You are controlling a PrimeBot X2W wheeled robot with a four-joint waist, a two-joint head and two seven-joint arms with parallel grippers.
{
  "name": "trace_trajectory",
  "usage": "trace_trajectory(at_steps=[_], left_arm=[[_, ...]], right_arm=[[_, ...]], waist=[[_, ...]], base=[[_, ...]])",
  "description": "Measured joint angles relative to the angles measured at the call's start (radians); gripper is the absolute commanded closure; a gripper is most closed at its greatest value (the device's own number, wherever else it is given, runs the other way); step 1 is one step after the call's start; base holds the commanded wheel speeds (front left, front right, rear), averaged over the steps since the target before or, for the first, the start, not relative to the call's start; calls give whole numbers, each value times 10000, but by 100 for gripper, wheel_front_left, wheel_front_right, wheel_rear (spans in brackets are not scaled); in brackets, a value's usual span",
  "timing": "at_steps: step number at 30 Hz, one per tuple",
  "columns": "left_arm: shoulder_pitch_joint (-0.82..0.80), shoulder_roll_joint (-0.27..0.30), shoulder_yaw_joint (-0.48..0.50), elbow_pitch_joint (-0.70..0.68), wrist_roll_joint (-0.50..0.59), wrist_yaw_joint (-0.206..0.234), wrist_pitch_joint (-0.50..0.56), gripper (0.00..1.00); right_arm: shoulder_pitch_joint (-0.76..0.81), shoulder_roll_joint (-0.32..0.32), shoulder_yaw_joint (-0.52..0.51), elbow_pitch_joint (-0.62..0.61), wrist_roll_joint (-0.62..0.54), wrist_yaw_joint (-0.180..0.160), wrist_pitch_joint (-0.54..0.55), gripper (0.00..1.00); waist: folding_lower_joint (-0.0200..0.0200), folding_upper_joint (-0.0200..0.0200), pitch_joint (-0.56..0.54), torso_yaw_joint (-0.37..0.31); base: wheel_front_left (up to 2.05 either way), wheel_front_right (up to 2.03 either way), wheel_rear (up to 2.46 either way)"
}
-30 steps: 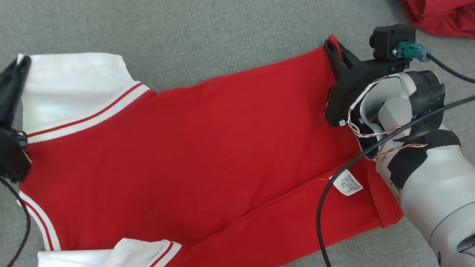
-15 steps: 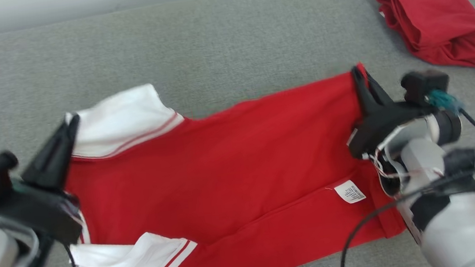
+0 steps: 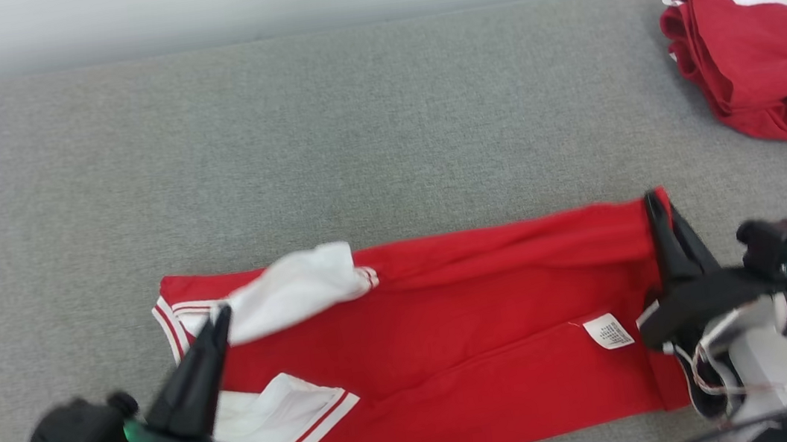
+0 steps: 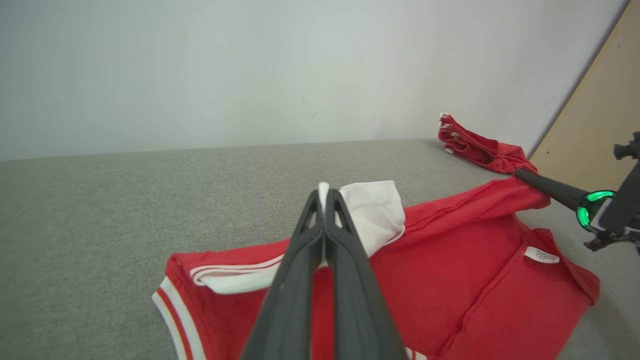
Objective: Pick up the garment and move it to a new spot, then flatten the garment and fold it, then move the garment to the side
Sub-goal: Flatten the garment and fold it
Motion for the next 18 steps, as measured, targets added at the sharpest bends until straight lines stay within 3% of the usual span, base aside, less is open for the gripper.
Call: trace_trajectory(at_steps=[11, 18], left_arm=[[2459, -1503, 1371, -13, 1057, -669, -2, 100], [3579, -2479, 2293, 234, 1432, -1072, -2, 100]], right_arm=[[2092, -681, 171, -1789, 499, 0, 0, 100], [2749, -746, -79, -2034, 566, 0, 2, 100]], waist=[[1, 0, -498, 326], [1, 0, -722, 318]], base=[[0, 0, 0], [0, 0, 0]])
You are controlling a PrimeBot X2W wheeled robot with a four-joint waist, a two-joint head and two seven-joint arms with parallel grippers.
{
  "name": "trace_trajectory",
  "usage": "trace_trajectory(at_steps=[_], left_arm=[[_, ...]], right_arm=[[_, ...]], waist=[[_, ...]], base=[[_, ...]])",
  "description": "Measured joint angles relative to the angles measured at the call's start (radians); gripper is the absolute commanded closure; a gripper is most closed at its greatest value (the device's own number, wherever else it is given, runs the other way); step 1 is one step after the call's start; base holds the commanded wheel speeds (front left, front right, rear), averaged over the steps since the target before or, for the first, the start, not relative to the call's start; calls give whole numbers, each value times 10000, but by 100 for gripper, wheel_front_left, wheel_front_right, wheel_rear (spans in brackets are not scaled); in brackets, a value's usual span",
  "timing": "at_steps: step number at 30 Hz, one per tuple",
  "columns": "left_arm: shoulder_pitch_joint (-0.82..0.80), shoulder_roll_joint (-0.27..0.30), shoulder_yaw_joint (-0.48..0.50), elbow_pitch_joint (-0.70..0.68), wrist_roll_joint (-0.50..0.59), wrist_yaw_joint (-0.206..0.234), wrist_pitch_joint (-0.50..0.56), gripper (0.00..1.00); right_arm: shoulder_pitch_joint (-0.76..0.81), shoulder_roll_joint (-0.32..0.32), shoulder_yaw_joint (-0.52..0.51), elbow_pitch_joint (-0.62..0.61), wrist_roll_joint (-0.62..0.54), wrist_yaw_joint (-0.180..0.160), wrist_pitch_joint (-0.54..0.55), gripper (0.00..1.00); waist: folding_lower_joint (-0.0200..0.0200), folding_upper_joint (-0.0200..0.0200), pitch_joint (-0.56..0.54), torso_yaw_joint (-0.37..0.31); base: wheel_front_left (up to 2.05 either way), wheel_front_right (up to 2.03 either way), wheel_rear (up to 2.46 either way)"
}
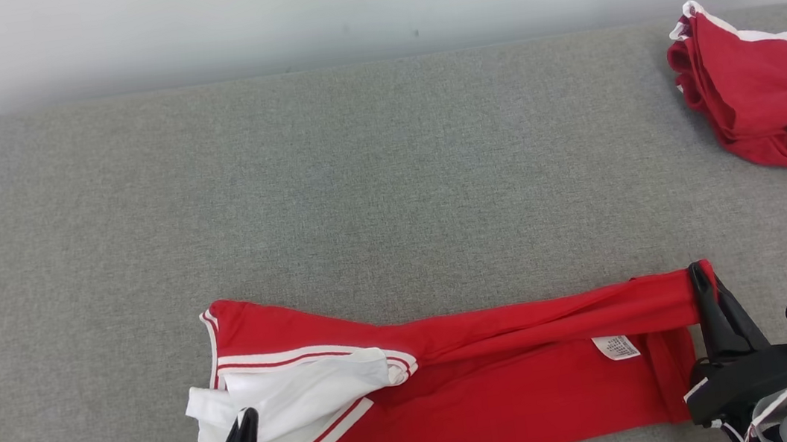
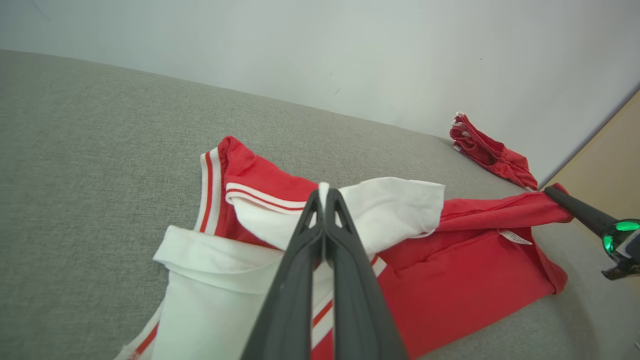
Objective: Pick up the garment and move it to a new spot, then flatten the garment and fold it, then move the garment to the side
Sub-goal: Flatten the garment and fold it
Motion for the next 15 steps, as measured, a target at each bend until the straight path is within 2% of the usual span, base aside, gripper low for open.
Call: trace_trajectory(at_steps=[5, 8, 15], left_arm=[[291, -571, 621, 188, 320, -550, 0, 100], [263, -698, 890, 389, 537, -878, 0, 100], [-151, -894, 1229, 938, 884, -1308, 0, 100]], right_arm=[[-2, 35, 46, 69, -6, 0, 10, 100], [-134, 35, 138, 146, -56, 0, 56, 100], [-550, 46, 332, 525, -105, 0, 88, 100]], waist=[[1, 0, -122, 55], [1, 0, -174, 117], [1, 1, -171, 186]], base=[[0, 0, 0], [0, 0, 0], [0, 0, 0]])
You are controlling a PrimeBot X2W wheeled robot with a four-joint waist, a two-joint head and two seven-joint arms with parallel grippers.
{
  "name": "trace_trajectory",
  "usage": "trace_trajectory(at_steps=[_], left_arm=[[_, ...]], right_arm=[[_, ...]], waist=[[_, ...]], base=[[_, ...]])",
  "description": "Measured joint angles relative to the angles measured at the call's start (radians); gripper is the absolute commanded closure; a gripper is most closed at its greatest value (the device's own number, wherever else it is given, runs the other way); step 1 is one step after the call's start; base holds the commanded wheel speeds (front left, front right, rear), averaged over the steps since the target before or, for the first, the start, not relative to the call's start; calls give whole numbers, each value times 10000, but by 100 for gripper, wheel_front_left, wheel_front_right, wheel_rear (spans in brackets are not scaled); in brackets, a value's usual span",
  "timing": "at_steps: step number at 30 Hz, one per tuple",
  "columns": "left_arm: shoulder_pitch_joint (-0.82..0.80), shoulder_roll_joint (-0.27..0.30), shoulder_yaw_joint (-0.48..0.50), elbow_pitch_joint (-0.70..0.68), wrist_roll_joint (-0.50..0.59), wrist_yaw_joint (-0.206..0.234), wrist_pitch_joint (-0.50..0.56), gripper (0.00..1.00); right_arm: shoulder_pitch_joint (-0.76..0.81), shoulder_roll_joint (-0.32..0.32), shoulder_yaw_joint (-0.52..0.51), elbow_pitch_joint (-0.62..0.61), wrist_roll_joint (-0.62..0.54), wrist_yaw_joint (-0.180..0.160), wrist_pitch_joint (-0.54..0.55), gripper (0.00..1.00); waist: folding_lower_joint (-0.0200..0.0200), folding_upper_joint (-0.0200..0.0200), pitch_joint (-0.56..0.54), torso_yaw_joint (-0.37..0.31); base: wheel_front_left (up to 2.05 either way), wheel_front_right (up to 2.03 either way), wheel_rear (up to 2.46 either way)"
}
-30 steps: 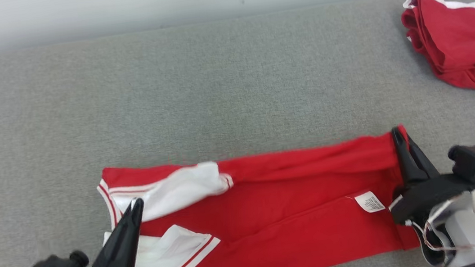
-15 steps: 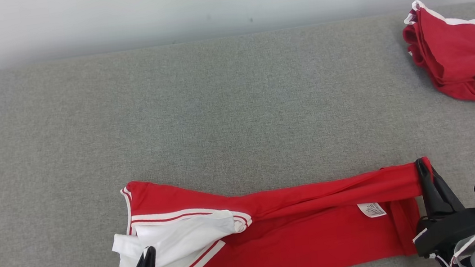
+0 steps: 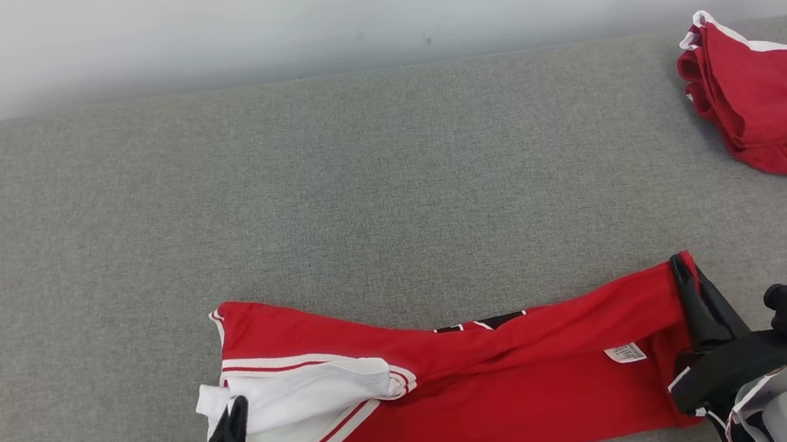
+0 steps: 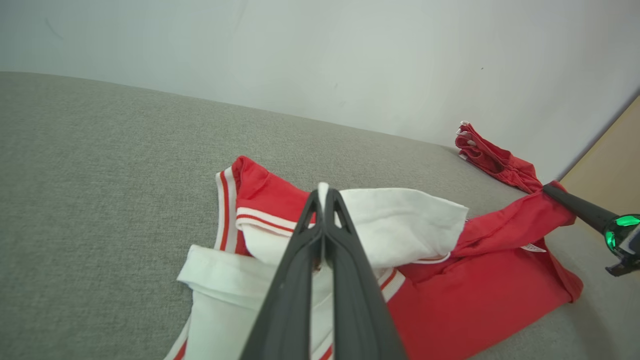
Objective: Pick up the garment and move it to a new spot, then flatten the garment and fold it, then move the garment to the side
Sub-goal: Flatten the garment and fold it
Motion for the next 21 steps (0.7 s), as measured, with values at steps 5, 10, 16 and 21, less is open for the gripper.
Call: trace_trajectory(at_steps=[5, 10, 16, 21], left_arm=[[-133, -140, 146, 199, 146, -178, 0, 100], [63, -351, 209, 476, 240, -272, 0, 100], [253, -541, 339, 917, 418, -353, 0, 100], [310, -826, 765, 890, 700, -357, 0, 0]], right_arm=[[-160, 0, 115, 150, -2, 0, -4, 100], [-91, -12, 102, 255, 90, 0, -8, 100], [207, -8, 48, 249, 211, 0, -38, 65], [422, 8, -144, 10, 288, 0, -56, 0]], waist=[[0, 0, 50, -32], [0, 1, 56, -64], [0, 1, -25, -51], [0, 1, -122, 1]], base=[[0, 0, 0], [0, 0, 0], [0, 0, 0], [0, 0, 0]])
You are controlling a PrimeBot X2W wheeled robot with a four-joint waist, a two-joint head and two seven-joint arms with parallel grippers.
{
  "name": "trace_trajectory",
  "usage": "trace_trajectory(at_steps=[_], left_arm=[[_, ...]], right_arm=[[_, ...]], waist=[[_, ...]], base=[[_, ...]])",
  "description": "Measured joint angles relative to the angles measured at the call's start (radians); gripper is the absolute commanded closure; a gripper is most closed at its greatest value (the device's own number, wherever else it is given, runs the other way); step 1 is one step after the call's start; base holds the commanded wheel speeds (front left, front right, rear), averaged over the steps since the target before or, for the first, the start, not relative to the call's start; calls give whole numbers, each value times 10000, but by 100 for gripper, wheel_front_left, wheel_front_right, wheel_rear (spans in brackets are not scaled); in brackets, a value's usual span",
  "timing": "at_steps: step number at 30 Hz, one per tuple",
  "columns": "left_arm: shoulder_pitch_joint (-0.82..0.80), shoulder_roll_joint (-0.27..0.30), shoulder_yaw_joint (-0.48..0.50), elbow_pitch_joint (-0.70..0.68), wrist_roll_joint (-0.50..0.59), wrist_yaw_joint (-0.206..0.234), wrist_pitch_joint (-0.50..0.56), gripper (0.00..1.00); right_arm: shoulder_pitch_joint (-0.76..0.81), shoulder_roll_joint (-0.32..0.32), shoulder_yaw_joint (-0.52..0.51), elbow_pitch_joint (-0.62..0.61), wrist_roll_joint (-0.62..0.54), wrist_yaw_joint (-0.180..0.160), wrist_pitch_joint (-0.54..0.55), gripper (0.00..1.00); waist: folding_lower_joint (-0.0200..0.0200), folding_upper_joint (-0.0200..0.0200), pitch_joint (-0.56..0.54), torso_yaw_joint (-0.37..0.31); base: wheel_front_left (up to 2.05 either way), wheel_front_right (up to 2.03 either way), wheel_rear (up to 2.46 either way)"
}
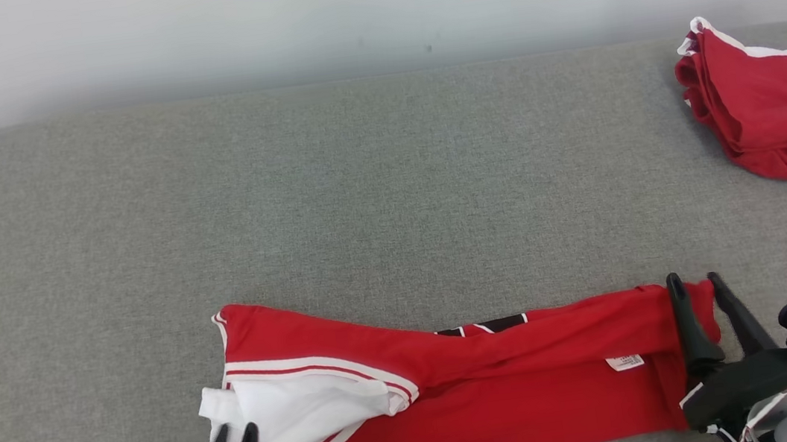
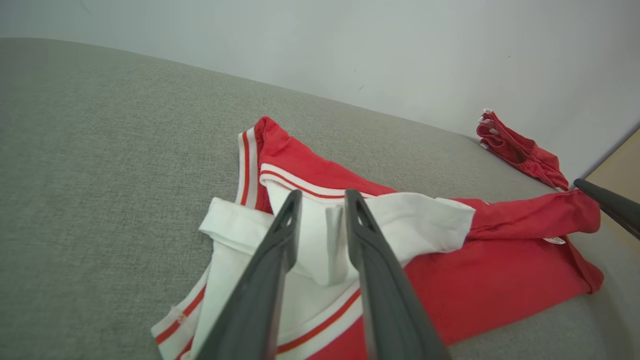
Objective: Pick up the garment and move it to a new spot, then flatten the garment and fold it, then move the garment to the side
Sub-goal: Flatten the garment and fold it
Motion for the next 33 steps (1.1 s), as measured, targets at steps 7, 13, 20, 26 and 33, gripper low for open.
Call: trace_trajectory(at_steps=[7, 13, 20, 26, 33], left_arm=[[386, -372, 648, -303, 456, 6, 0, 0], [520, -581, 1068, -504, 869, 100, 0, 0], [565, -857, 1432, -617, 1271, 138, 0, 0], [579, -989, 1634, -639, 1415, 94, 0, 0], [563, -1101, 1703, -625, 1494, 15, 0, 0]], right_arm=[[380, -79, -385, -497, -54, 0, -10, 0], [510, -77, -462, -322, -153, 0, 393, 0], [697, 50, -654, 278, -295, 0, 1225, 0], [671, 171, -878, 844, -633, 0, 1755, 0], [392, 410, -648, 1191, -660, -4, 2086, 35]], waist=[[0, 0, -137, 140], [0, 0, -223, 262], [0, 0, -309, 419], [0, 0, -294, 486], [0, -1, -245, 545]], base=[[0, 0, 0], [0, 0, 0], [0, 0, 0], [0, 0, 0], [0, 0, 0]])
